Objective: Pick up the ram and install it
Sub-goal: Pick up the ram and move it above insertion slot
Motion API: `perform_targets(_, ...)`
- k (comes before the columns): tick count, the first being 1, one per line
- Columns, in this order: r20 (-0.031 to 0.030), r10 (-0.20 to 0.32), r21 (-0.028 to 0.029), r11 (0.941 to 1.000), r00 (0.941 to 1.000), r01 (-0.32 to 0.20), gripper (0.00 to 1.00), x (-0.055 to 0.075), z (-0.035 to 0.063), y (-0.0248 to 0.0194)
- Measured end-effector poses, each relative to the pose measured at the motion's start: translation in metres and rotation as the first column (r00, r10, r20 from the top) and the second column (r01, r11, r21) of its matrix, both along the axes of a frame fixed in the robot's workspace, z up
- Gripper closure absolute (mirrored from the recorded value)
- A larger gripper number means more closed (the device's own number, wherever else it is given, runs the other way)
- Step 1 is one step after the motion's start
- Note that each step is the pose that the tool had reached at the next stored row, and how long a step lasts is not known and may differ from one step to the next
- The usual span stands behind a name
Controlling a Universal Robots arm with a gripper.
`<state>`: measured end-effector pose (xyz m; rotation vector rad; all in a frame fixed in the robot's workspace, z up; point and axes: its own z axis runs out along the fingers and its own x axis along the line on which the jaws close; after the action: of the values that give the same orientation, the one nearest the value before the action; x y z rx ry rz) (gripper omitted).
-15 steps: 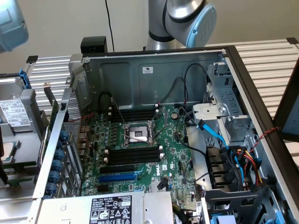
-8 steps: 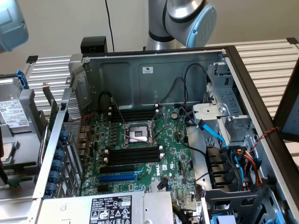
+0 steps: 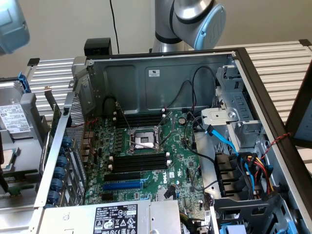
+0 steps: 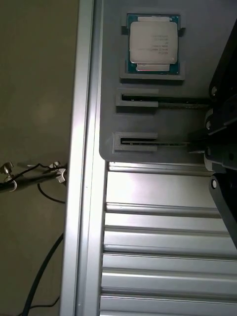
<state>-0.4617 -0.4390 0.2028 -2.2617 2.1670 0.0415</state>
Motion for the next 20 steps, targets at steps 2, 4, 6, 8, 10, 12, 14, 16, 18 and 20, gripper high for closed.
perform_targets(2,0.0,0.0,0.0,1.0,1.0,0.0,0.88,0.0,0.0,0.0)
perform_targets(4,0.0004,0.0,0.0002,1.0,1.0,0.0,0.88,0.0,0.0002,0.0)
perform_targets(6,0.0001,0.0,-0.0006,1.0,1.0,0.0,0.88,0.0,0.0086,0.0)
perform_targets(8,0.0001,0.0,-0.0009,1.0,1.0,0.0,0.88,0.0,0.012,0.0)
perform_targets(10,0.0,0.0,-0.0009,1.0,1.0,0.0,0.88,0.0,0.0138,0.0)
perform_targets(12,0.0001,0.0,-0.001,1.0,1.0,0.0,0.88,0.0,0.0155,0.0)
perform_targets(14,0.0002,0.0,-0.0011,1.0,1.0,0.0,0.88,0.0,0.017,0.0)
perform_targets(16,0.0001,0.0,-0.0016,1.0,1.0,0.0,0.88,0.0,0.0186,0.0)
perform_targets(18,0.0003,0.0,-0.0022,1.0,1.0,0.0,0.88,0.0,0.0195,0.0)
perform_targets(20,0.0002,0.0,-0.003,1.0,1.0,0.0,0.88,0.0,0.0202,0.0)
